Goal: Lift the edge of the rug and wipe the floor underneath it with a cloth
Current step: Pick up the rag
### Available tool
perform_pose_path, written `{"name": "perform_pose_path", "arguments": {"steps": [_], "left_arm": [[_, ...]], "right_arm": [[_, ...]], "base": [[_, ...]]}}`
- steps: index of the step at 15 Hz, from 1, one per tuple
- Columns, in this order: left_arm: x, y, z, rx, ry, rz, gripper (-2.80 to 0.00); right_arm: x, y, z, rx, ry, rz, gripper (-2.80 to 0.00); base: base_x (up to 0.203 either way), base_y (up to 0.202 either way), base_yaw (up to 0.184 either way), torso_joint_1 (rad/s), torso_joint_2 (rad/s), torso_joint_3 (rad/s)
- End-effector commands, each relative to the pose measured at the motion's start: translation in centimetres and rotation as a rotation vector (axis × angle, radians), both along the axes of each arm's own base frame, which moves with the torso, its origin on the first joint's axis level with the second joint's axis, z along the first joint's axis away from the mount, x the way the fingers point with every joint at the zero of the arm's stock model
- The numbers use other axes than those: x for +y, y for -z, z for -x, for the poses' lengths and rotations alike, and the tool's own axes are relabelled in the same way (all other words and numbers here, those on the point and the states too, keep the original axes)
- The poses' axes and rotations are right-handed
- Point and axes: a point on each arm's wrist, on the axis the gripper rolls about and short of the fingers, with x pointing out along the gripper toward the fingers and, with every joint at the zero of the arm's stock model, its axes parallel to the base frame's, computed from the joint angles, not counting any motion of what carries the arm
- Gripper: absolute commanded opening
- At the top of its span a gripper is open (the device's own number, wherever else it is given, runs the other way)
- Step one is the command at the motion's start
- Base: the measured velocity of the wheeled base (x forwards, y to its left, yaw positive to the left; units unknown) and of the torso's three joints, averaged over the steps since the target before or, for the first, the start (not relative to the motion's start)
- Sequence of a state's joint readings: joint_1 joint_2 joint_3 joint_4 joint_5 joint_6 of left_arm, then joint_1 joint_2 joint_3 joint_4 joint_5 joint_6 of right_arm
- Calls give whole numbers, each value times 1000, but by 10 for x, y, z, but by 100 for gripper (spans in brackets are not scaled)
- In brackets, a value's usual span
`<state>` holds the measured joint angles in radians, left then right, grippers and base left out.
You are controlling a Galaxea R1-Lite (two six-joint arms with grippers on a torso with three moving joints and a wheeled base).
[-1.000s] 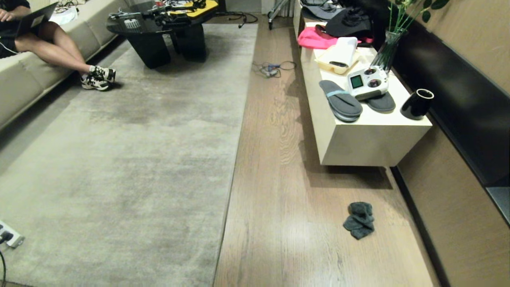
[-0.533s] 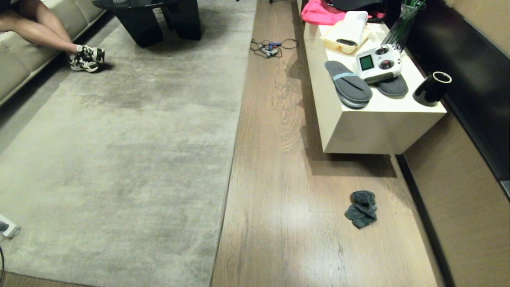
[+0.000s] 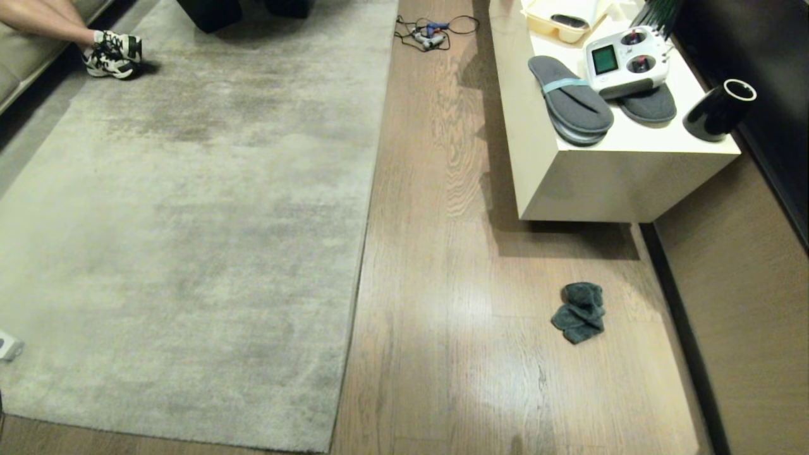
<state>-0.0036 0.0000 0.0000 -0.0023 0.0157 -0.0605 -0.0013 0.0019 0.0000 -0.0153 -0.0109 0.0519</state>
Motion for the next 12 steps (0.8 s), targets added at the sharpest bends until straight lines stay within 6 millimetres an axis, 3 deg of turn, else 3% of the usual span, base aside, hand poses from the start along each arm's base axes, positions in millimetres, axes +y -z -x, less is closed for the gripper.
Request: {"name": "perform_pose_path", "arguments": {"steps": [1, 12], "left_arm": [[0, 0, 0, 2, -3, 1, -280], [0, 0, 0, 1, -4, 5, -280]], "right_arm": [[0, 0, 0, 0, 1, 0, -280], [0, 0, 0, 0, 1, 0, -280]], "base": [[0, 0, 0, 7, 4, -189], [0, 0, 0, 3, 0, -199]]}}
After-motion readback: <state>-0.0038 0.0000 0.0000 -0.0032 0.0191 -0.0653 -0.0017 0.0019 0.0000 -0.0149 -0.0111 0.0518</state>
